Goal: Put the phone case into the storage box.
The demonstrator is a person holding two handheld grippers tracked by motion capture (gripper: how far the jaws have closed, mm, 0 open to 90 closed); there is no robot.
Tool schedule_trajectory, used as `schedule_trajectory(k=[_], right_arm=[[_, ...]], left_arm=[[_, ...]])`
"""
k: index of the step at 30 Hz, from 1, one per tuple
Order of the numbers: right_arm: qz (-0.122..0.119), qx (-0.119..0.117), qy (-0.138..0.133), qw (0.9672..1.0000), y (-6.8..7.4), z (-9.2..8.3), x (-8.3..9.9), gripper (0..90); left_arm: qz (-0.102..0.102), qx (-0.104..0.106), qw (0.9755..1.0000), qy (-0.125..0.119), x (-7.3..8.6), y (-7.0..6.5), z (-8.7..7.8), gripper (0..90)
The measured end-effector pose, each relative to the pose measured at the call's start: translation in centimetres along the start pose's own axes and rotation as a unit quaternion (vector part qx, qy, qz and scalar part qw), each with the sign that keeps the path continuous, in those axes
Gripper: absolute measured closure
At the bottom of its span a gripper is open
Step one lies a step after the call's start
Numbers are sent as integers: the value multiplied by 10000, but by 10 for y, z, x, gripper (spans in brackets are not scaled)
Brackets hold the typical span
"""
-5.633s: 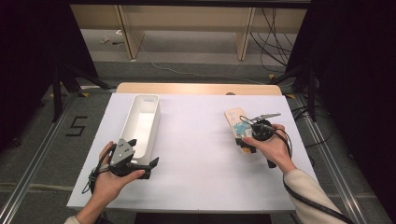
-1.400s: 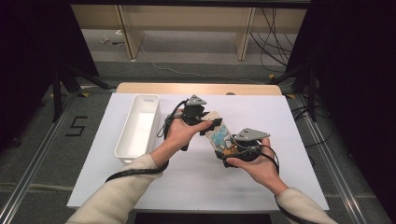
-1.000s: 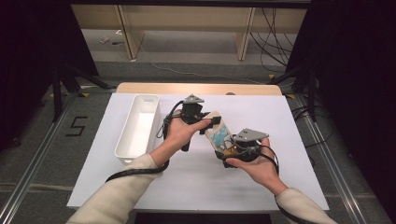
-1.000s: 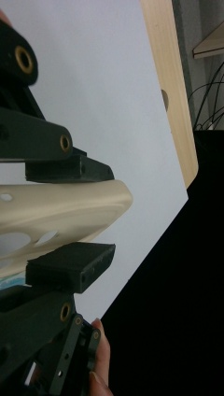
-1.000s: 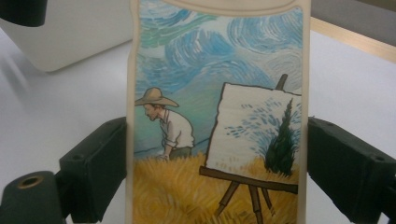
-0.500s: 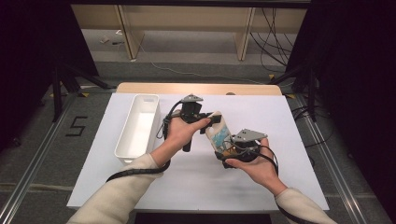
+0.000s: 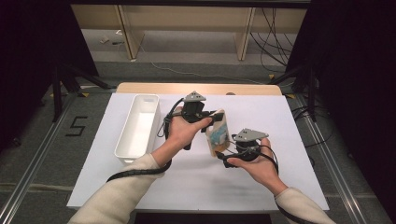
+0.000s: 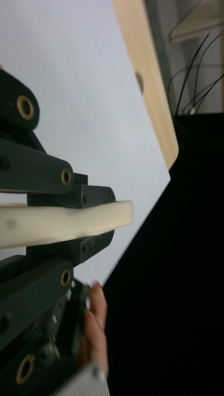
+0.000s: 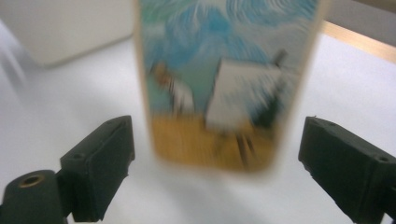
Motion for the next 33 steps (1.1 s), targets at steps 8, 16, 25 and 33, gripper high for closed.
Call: schedule_trajectory(k=[8, 16, 25, 33], right_arm=[[75, -9, -59, 10000, -5, -4, 0, 77], [102, -70, -108, 9999, -7, -5, 1, 68], [78, -216, -146, 9996, -5, -5, 1, 75], [22, -318, -117, 9994, -2, -3, 2, 83]], left_arm=[[109, 194, 9996, 158, 2, 1, -4, 796], [343, 336, 9984, 304, 8, 1, -7, 795], [855, 763, 9919, 545, 14, -4, -10, 794], [1051, 932, 9876, 708, 20, -10, -10, 794]])
Point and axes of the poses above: each handheld gripper's, and its own axes: z roughly forward along the jaws, x roughly out of its underside, y roughly to its left, the point moved 5 cm from there along z, roughly forward along the jaws, and after that the axes turned 14 degrees about -z, right-handed, at the moved point
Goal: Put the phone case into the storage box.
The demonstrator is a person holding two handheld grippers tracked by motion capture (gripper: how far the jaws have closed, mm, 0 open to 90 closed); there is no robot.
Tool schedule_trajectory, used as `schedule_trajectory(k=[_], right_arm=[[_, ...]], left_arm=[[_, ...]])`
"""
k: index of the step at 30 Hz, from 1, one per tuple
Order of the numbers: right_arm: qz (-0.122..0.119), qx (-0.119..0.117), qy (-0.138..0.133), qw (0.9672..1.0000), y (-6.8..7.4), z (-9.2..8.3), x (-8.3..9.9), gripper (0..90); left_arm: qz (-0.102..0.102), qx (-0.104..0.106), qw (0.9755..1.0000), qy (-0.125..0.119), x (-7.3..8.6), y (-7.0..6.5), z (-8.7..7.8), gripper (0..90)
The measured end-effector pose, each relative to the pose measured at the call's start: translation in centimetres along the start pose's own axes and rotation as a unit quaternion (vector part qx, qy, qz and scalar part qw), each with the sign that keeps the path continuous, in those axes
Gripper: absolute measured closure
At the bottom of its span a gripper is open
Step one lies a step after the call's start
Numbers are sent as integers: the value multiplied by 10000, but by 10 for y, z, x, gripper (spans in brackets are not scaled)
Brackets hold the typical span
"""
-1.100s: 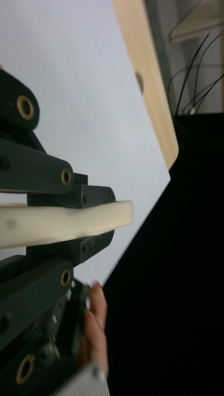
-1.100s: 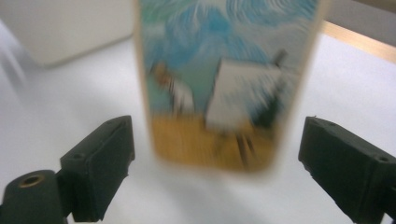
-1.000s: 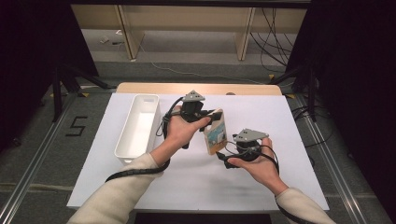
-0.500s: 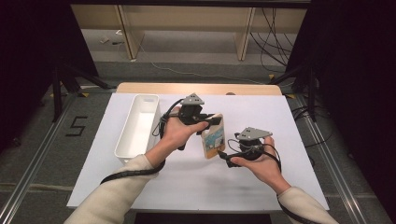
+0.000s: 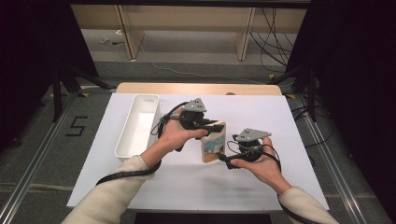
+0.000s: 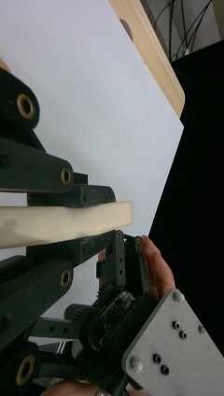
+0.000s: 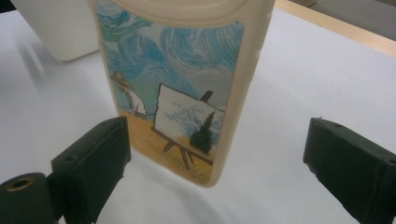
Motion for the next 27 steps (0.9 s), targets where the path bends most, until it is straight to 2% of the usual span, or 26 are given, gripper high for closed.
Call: schedule_trajectory(k=[12, 21, 27], right_arm=[[-119, -224, -67, 9997, 5, 2, -2, 110], [-150, -376, -132, 9991, 8, 4, -3, 133], [-166, -364, -184, 9990, 7, 4, -3, 176]], left_arm=[[172, 266, 9995, 23, -2, -11, 2, 794], [225, 346, 9991, -14, -4, -16, 2, 794], [281, 374, 9989, 15, -5, -20, 4, 795]])
Point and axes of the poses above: each handheld gripper's, and its own axes: z roughly forward along the jaws, x roughly out of its underside, y roughly to its left, the point moved 5 cm from there along z, roughly forward along the jaws, and after that the axes turned 14 degrees about -z, right-handed, at the moved point
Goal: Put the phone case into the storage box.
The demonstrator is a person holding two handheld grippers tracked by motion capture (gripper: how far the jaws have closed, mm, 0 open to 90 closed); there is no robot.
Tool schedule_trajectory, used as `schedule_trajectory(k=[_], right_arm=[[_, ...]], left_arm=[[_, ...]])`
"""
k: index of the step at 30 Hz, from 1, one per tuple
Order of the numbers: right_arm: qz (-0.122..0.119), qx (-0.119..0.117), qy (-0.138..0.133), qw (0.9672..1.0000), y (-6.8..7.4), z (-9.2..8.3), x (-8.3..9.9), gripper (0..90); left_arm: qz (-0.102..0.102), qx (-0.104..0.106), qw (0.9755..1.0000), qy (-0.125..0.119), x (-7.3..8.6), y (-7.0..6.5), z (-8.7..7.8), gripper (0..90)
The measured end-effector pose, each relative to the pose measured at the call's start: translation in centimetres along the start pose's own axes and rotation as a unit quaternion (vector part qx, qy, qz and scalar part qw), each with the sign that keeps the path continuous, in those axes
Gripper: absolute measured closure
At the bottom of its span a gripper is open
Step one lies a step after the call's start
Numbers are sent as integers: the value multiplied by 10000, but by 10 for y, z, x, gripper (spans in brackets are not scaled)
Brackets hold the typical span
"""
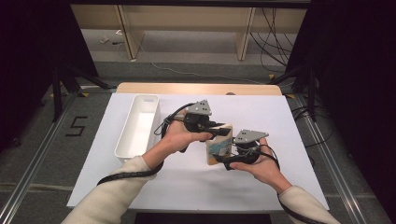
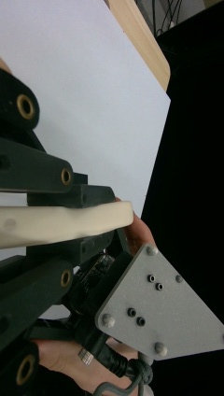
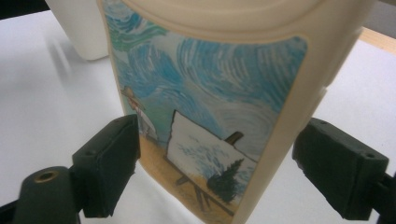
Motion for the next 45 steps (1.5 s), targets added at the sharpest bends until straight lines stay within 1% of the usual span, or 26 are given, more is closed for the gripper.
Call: schedule_trajectory(k=[5, 8, 15, 20, 27, 30, 39, 45], right_arm=[[23, -39, -32, 10000, -1, 0, 1, 229], [17, -7, -53, 10000, -2, -1, 0, 268], [15, -6, -83, 10000, -2, -2, -1, 387], [36, 27, -78, 10000, -4, -3, -1, 426], [82, 61, -49, 9999, -5, -4, -1, 490], [79, 71, -24, 9999, -6, -4, -1, 522], [146, 34, 26, 9999, -9, -6, 0, 619], [196, -16, 62, 9998, -11, -7, 1, 662]], left_arm=[[20, -18, 10000, 14, -1, 0, 1, 795], [12, -41, 10000, -4, -2, 0, 1, 796], [56, -37, 10000, -1, -3, -2, 3, 796], [77, -48, 10000, -16, -4, -2, 3, 796], [-11, -53, 10000, -60, -3, 1, 1, 796], [-4, -56, 10000, -46, -2, 1, 1, 796], [18, -59, 10000, -37, -3, 1, 1, 794], [-40, -51, 10000, -69, -3, 2, 2, 792]])
Point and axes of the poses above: each handheld gripper's, and its own axes: z roughly forward along the jaws, x roughly out of its underside, y roughly to its left, the point moved 5 cm from there along z, roughly forward along the jaws, and after that the axes turned 14 degrees about -z, right-handed, at the moved point
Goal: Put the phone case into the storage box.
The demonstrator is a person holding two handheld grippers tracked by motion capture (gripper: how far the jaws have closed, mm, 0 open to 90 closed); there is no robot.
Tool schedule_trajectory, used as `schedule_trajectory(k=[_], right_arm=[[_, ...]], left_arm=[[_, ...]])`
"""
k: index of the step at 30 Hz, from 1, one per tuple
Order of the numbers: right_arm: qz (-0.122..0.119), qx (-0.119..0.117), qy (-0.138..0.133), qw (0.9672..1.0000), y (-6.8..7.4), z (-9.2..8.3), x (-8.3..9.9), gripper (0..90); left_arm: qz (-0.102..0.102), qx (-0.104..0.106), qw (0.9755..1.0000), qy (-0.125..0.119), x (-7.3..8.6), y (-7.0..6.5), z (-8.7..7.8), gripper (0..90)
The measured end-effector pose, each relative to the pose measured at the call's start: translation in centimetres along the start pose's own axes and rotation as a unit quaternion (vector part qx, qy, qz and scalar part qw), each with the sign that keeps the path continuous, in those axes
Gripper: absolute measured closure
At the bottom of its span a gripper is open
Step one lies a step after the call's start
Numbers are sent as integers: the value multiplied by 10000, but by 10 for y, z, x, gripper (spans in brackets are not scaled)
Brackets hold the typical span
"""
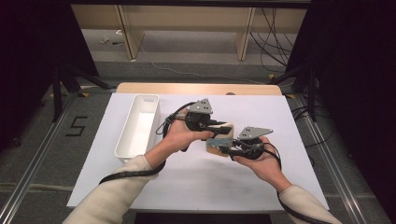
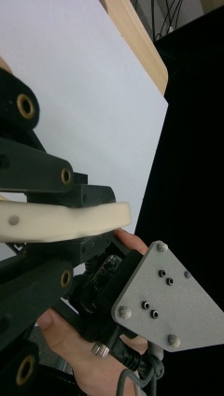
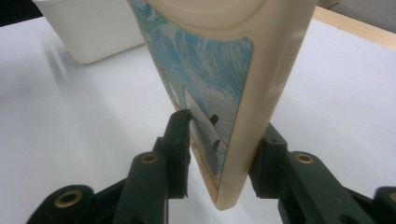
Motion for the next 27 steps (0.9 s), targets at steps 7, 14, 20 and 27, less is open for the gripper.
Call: schedule_trajectory(k=[7, 14, 20, 27], right_arm=[[34, -30, 6, 10000, -1, -1, 0, 726], [79, -100, 14, 9999, -2, -3, 0, 789], [98, -105, 22, 9999, -3, -4, 0, 804], [149, -127, 29, 9998, -3, -4, 0, 806]], left_arm=[[-29, 40, 10000, -38, 0, 2, -2, 778], [-65, 89, 9999, -36, 0, 3, -3, 769], [-79, 121, 9999, -64, -1, 3, -3, 763], [-67, 123, 9999, -68, -1, 3, -3, 753]])
Point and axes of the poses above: each handheld gripper's, and its own axes: z roughly forward along the jaws, x roughly out of its underside, y roughly to its left, the point moved 5 cm from there along z, roughly forward along the jaws, and after that the axes turned 14 degrees about -z, right-handed, at the moved point
